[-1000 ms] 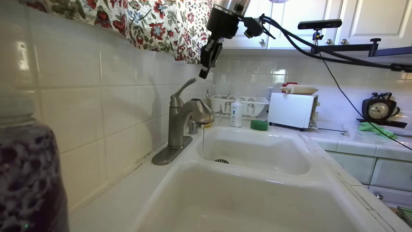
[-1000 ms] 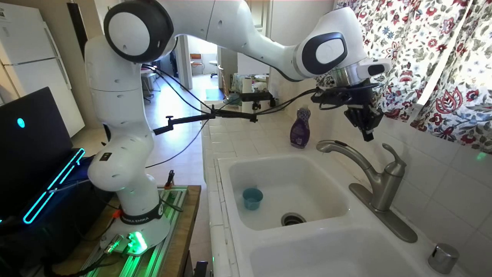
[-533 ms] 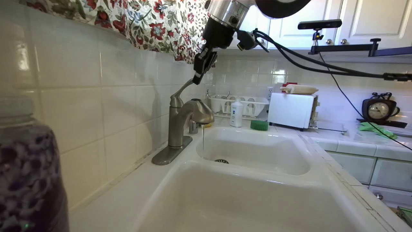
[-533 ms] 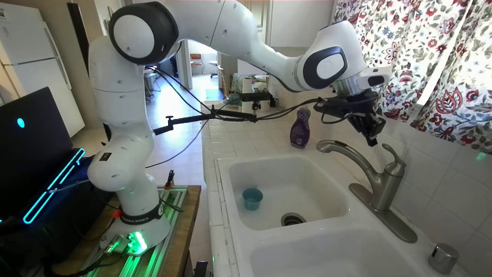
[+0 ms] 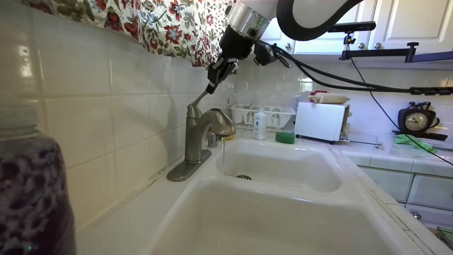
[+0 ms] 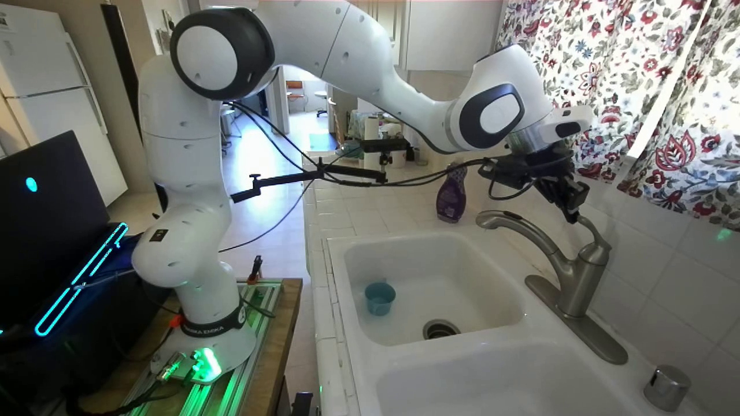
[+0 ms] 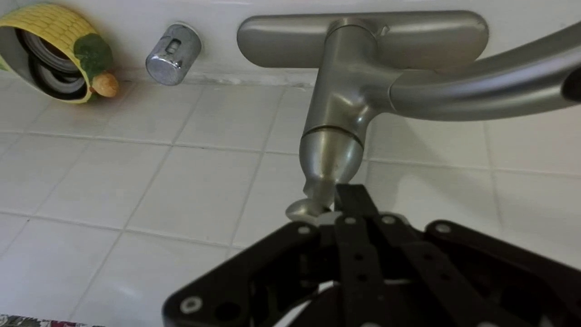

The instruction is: Open the tap

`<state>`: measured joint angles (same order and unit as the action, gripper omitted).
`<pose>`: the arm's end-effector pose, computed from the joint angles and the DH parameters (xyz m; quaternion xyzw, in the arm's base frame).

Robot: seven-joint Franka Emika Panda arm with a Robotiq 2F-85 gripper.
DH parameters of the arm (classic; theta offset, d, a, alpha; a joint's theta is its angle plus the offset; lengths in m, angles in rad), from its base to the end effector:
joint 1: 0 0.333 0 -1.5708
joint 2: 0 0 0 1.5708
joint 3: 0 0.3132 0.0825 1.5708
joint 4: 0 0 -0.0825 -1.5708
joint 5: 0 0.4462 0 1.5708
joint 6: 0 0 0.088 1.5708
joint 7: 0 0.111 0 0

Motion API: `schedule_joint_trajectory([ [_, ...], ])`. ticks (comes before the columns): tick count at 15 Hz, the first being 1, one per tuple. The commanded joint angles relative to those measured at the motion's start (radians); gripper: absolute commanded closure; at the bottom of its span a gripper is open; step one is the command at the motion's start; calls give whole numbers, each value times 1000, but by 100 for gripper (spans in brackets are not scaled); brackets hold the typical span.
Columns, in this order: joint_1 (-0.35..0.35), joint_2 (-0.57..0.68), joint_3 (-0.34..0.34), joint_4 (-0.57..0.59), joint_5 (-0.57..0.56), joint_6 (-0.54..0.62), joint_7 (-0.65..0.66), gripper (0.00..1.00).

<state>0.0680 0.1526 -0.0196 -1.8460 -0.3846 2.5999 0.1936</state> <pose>0.7030 0.0415 0.4770 0.9441 0.0594 0.3058 0.1079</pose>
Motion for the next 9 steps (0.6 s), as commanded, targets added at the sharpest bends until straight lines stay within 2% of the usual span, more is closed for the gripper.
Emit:
schedule_joint_trajectory([
  [1,7,1,-20,-14,-59,45,59,100],
  [9,0,8,-48,2,-128,63,100,100],
])
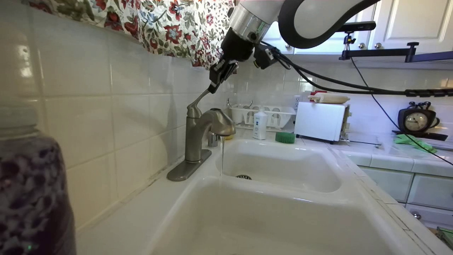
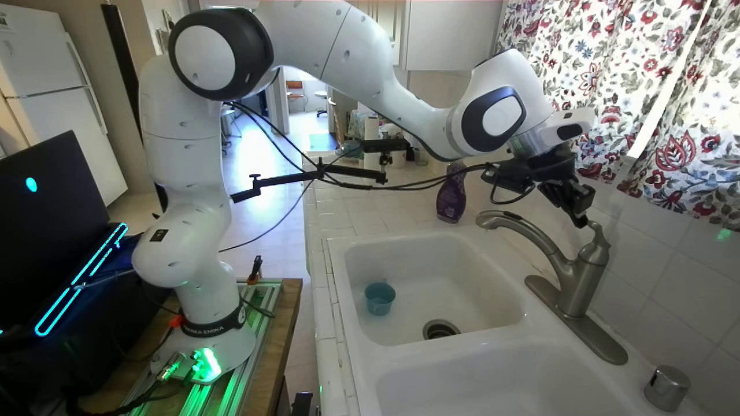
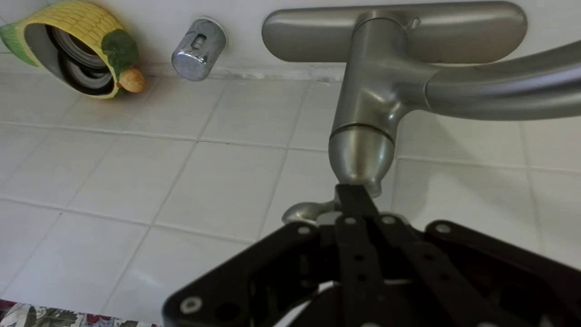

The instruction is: Open the tap

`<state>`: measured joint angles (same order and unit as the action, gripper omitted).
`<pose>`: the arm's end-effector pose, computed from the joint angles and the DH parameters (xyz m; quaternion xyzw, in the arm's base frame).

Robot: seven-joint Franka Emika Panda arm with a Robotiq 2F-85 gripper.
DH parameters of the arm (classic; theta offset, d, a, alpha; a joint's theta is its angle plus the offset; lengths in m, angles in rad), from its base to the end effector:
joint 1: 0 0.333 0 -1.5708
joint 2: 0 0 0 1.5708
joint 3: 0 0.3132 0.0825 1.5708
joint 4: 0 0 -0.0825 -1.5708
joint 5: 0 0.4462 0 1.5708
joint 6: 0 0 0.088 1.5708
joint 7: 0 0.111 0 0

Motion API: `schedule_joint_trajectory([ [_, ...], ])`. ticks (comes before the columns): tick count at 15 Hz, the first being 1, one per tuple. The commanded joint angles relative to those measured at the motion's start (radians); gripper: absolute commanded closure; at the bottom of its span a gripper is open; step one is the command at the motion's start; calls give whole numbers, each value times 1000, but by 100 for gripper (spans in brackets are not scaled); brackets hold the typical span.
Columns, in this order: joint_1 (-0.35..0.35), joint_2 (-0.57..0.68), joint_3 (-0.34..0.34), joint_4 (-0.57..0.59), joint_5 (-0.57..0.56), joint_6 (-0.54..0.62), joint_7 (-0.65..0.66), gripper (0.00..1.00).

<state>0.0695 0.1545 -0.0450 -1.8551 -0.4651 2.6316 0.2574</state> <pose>0.7033 0.0287 0.4738 0.9379 0.0497 0.3185 0.1283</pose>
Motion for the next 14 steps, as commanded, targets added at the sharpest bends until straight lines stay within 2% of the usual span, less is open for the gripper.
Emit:
schedule_joint_trajectory([
  [1,-1,9,-27,15,-52,35,35,100],
  [7,4,16,-44,29,-116,61,46,100],
  [9,4,7,-38,22,-107,55,40,100],
  [11,12,-11,-30,15,-94,6,42,100],
  [14,5,-46,2,-1,16,-119,-32,100],
])
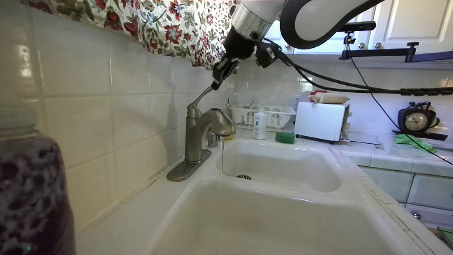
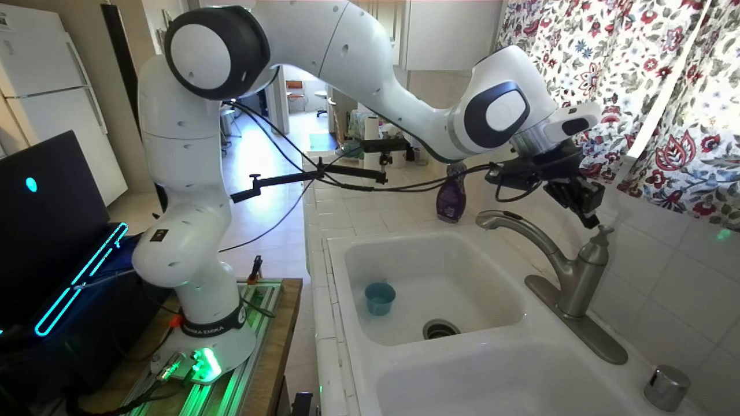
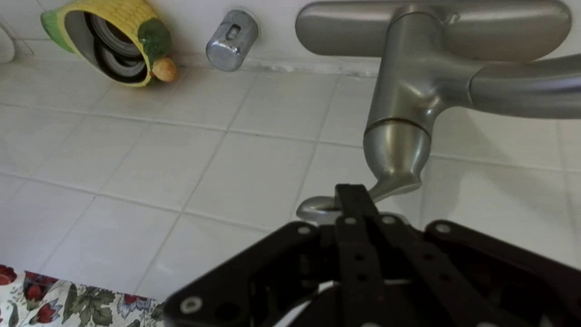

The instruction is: Open the tap

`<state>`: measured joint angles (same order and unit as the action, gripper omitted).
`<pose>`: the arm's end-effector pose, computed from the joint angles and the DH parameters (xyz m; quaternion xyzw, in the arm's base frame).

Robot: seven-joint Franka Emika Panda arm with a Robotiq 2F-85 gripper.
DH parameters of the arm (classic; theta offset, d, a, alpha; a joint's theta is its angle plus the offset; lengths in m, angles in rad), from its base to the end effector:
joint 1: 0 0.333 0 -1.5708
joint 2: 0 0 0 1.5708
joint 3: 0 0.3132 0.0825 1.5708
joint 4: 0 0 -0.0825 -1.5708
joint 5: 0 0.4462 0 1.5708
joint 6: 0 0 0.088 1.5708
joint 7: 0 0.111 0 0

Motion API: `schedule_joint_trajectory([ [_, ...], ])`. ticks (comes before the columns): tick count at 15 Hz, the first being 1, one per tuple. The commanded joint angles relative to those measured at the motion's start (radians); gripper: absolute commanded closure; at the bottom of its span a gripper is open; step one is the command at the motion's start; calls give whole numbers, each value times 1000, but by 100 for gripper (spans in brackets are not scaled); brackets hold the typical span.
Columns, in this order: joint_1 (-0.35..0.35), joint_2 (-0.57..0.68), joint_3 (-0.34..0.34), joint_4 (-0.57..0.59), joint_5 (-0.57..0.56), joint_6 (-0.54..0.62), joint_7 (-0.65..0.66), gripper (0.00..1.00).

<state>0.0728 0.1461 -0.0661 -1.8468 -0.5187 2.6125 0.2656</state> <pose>0.7029 0.0165 0.4818 0.9342 0.0529 0.3178 0.1534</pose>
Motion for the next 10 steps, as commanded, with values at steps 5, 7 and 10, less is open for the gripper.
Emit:
schedule_joint_trajectory([
  [5,-12,-29,25,5,70,-135,-12,100],
  [7,-18,-18,17,7,45,-119,-5,100],
  [10,-28,-3,8,7,46,-83,-6,100],
])
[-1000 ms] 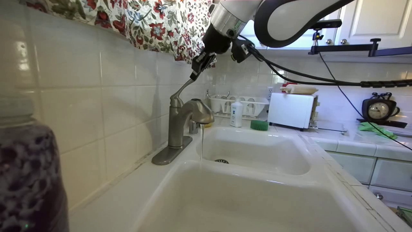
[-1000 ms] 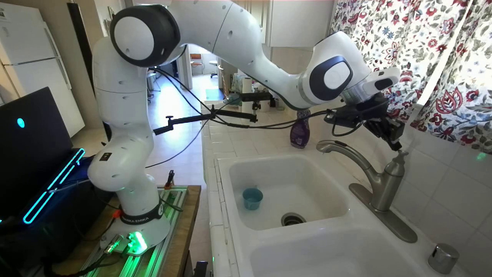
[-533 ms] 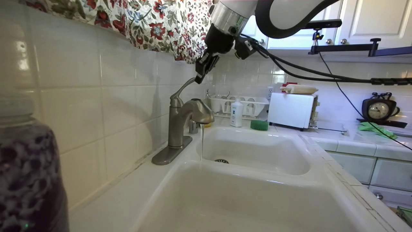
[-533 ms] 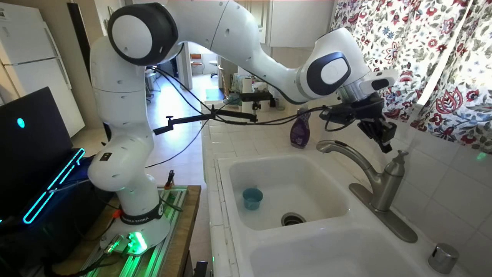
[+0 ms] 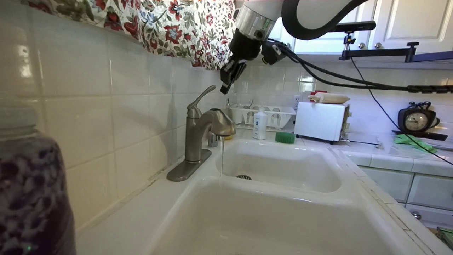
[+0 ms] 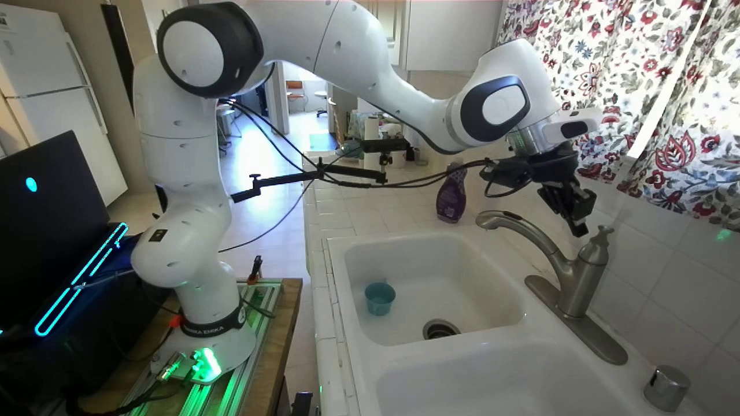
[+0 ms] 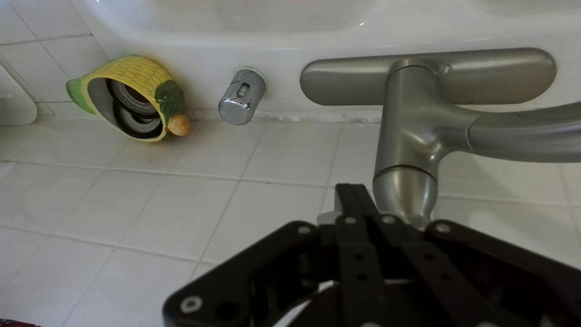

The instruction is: Open the tap

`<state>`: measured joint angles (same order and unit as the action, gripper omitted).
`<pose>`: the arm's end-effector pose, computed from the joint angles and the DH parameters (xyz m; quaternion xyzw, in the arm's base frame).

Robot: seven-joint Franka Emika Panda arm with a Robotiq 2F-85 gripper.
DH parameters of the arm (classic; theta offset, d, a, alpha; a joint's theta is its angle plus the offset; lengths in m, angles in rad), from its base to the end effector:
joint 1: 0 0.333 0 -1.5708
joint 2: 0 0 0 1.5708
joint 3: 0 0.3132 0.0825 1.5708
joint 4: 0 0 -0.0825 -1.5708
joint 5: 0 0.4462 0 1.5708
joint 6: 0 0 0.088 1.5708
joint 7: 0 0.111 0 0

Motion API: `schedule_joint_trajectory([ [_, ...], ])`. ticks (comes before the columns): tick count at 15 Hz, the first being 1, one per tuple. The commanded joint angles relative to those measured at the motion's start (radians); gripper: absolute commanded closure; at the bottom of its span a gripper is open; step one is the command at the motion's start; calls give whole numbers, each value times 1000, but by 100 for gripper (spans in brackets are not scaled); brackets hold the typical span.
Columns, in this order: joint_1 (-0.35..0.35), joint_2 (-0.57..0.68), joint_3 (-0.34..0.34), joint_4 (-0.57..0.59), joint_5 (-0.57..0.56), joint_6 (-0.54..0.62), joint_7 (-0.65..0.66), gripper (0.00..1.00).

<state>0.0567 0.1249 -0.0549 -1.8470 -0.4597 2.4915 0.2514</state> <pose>0.6952 0.0038 0.4824 0.9506 0.0227 0.2709 0.1500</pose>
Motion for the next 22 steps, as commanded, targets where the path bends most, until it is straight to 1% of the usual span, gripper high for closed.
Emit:
schedule_joint_trajectory([
  [1,-14,23,-4,6,-7,57,9,100],
  [7,-11,59,-30,7,-45,203,30,100],
  [10,-10,71,-35,4,-53,245,34,100],
  [17,1,80,-37,21,-81,301,36,100],
  [22,2,79,-40,15,-93,317,39,100],
])
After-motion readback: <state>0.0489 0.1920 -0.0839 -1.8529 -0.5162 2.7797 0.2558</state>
